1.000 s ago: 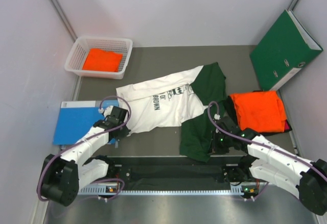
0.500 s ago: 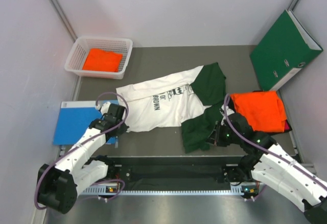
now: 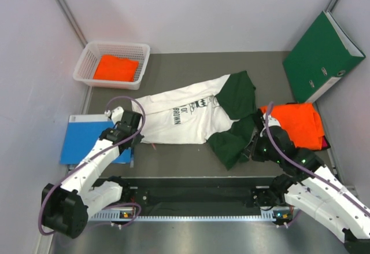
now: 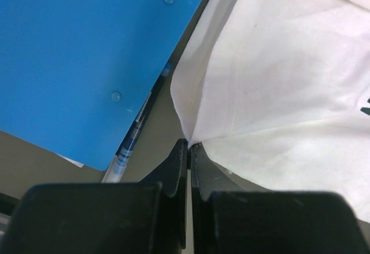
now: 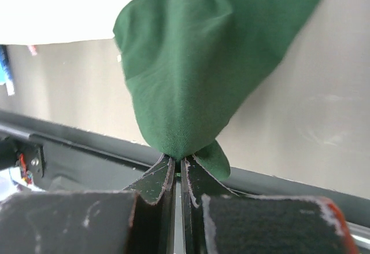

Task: Fold and stack the t-shirts
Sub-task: Fold the tshirt

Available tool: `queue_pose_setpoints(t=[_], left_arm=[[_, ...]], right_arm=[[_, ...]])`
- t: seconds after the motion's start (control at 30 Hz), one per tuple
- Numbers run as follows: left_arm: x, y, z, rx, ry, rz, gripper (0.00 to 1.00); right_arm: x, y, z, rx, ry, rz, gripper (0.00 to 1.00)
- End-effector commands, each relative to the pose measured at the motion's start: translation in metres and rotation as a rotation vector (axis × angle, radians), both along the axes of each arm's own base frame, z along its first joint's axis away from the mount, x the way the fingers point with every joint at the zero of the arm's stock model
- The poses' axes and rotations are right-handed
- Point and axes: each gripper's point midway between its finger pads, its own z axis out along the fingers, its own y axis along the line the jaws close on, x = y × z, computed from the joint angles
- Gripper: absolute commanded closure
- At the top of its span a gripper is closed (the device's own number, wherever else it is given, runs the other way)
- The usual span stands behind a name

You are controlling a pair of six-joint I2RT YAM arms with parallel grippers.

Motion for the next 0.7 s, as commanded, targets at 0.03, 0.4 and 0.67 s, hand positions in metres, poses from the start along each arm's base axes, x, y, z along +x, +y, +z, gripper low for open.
queue_pose_setpoints(t=[0.03, 0.4, 0.67], left_arm=[[0.002, 0.017, 0.015, 0.073, -0.027, 0.049, 1.0], [-0.002, 0.033, 0.026, 0.12, -0.05, 0.091, 1.0], [0.02, 0.015, 0.025, 0.082, -0.052, 0.023, 1.0]], right_arm=[[0.004, -0.022, 0.019, -0.036, -0.049, -0.105, 1.0], [-0.001, -0.031, 0.028, -0.022, -0.082, -0.127, 1.0], [0.016, 0.005, 0.052, 0.122, -0.18, -0.033, 1.0]])
